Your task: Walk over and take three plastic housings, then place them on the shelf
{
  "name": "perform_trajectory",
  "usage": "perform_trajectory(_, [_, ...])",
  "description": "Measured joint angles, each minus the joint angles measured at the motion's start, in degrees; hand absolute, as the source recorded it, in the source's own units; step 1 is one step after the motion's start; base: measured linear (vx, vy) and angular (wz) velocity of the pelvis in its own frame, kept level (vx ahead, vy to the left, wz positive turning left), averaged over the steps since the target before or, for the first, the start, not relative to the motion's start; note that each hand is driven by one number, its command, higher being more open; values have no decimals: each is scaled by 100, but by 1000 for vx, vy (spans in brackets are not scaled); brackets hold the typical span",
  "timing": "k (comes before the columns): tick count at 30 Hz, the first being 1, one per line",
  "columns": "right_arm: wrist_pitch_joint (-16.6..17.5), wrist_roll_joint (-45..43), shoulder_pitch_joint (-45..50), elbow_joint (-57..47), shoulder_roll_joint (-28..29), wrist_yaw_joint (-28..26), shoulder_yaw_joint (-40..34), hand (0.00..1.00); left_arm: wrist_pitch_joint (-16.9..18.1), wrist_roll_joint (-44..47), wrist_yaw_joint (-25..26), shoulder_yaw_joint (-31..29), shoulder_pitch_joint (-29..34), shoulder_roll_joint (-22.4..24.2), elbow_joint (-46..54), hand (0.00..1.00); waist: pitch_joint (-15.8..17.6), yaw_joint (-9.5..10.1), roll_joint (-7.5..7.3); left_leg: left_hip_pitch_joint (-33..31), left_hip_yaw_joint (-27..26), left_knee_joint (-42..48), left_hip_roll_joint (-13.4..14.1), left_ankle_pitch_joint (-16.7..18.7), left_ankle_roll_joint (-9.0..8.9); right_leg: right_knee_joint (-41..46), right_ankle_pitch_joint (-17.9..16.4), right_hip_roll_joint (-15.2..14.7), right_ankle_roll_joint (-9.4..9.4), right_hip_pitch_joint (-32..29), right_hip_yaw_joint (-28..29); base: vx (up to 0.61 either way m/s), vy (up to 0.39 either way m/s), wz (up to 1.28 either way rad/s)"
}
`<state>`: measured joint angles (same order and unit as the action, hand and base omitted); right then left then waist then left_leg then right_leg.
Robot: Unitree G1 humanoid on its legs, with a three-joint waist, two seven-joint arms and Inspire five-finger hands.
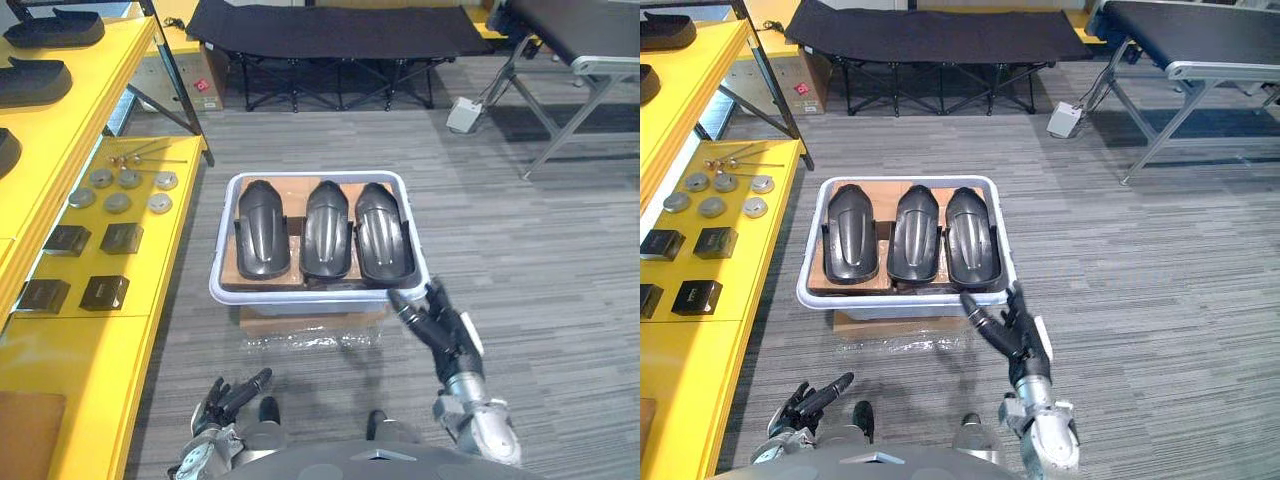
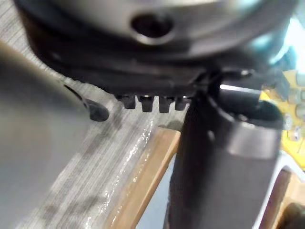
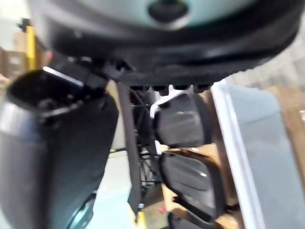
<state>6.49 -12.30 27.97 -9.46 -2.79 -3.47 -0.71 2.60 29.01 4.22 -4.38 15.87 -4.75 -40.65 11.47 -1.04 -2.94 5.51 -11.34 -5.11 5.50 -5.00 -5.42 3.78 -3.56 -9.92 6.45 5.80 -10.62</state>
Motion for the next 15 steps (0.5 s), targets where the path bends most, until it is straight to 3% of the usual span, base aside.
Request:
perform_trajectory(3, [-96,-283,-207,-235,-311,-7,-264,100,-8,1,-75,-94,41,-1,-92,100,-105,-80,-28,-7,-85,-2,14,-16,-9,1,11,25,15,-51,32,-121,-4,-6])
perform_trajectory(7, [-526,-504,-538,53,-647,158,-622,100,-6,-10,-162,-97,36,-3,-128,100,-118,-89,-23,-34,-181,-4,15,-11,15,-14,-14,24,35,-59,23,-93,14,4])
perform_trajectory(12, [-813,-369,-1956,1872,-884,867,-814,100,-4,-128,-246,-76,4,-35,-83,100,-92,-36,-38,-275,-138,0,3,-76,88,-109,51,-5,138,-139,-133,-19,12,14])
perform_trajectory(15, [-851,-324,-2990,2778,-983,1512,-1124,100,-13,-268,-280,6,-177,-89,35,100,123,180,-75,-618,-16,17,41,-275,108,-121,278,3,95,-367,-278,-5,0,24])
